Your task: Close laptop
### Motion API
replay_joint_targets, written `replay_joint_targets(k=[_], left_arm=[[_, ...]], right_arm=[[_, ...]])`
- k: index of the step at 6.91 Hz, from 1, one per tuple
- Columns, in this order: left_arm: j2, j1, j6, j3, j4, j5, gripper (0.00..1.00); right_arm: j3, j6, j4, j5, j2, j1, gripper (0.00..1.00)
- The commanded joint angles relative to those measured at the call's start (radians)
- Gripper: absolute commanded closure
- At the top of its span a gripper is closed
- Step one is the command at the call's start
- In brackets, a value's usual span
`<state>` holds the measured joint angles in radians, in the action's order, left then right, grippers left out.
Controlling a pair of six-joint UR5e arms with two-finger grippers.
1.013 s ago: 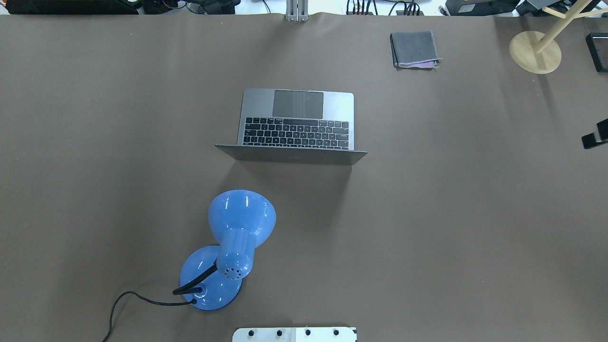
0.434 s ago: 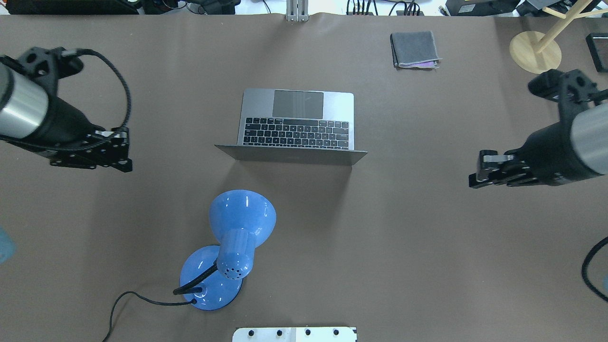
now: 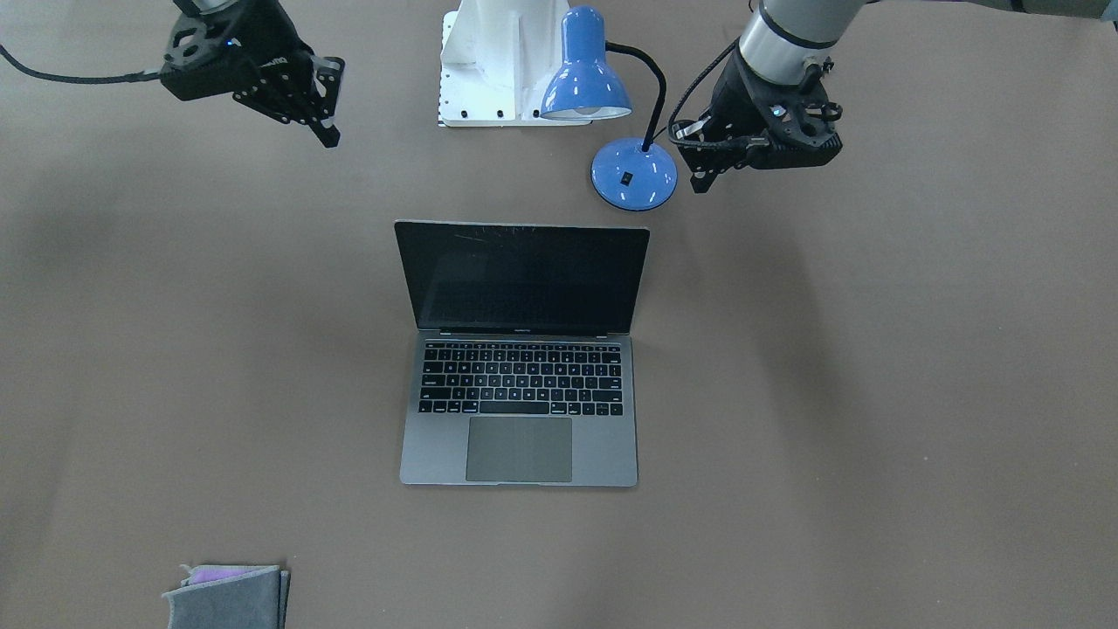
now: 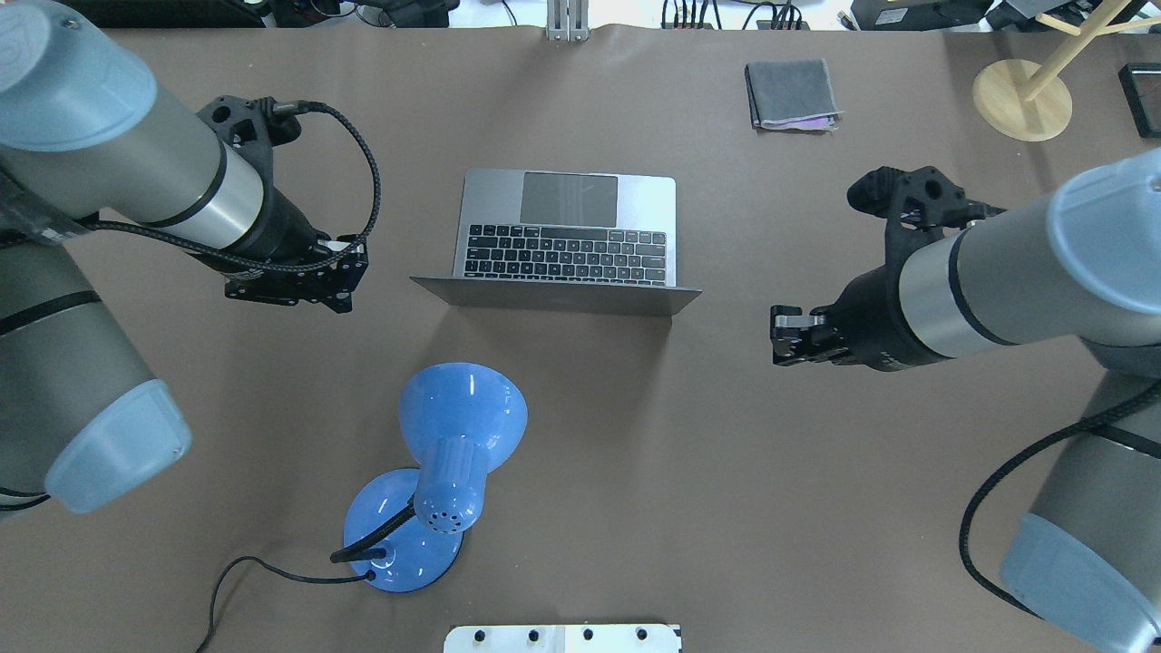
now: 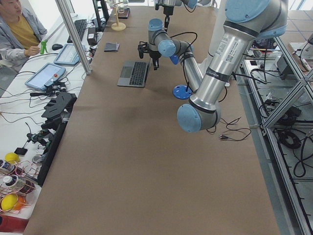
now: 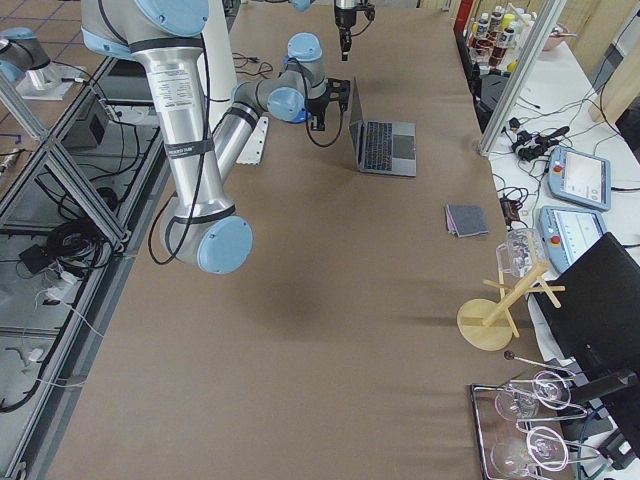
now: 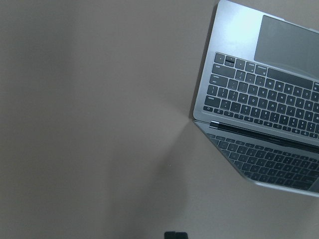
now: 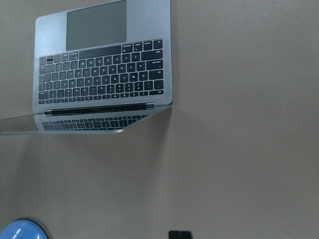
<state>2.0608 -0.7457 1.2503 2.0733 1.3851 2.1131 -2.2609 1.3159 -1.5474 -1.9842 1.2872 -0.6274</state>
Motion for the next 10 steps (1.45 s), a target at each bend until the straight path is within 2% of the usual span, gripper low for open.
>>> replay_joint_targets(k=[1, 3, 5, 8, 9, 10], left_arm=[[0.013, 0.035, 0.003, -0.025, 0.003, -0.025, 1.00], [0.064, 0.049, 0.003, -0.088, 0.005, -0.025, 1.00], [0.065, 0.049, 0.003, -0.136, 0.079, -0.025, 1.00], [0.078, 0.049, 0.003, -0.145, 0.094, -0.027, 1.00], [0.085, 0.049, 0.001, -0.168, 0.136, -0.027, 1.00], [0.087, 0.048, 0.001, -0.192, 0.190, -0.065, 1.00]], right_arm=[[0.035, 0.008, 0.000, 0.016, -0.034, 0.028, 1.00], [0.118, 0.006, 0.003, 0.048, -0.110, 0.029, 1.00], [0.135, 0.006, 0.007, 0.068, -0.117, 0.031, 1.00], [0.185, 0.005, 0.012, 0.122, -0.180, 0.031, 1.00], [0.202, 0.003, 0.012, 0.137, -0.195, 0.032, 1.00], [0.205, 0.000, 0.013, 0.139, -0.197, 0.031, 1.00]])
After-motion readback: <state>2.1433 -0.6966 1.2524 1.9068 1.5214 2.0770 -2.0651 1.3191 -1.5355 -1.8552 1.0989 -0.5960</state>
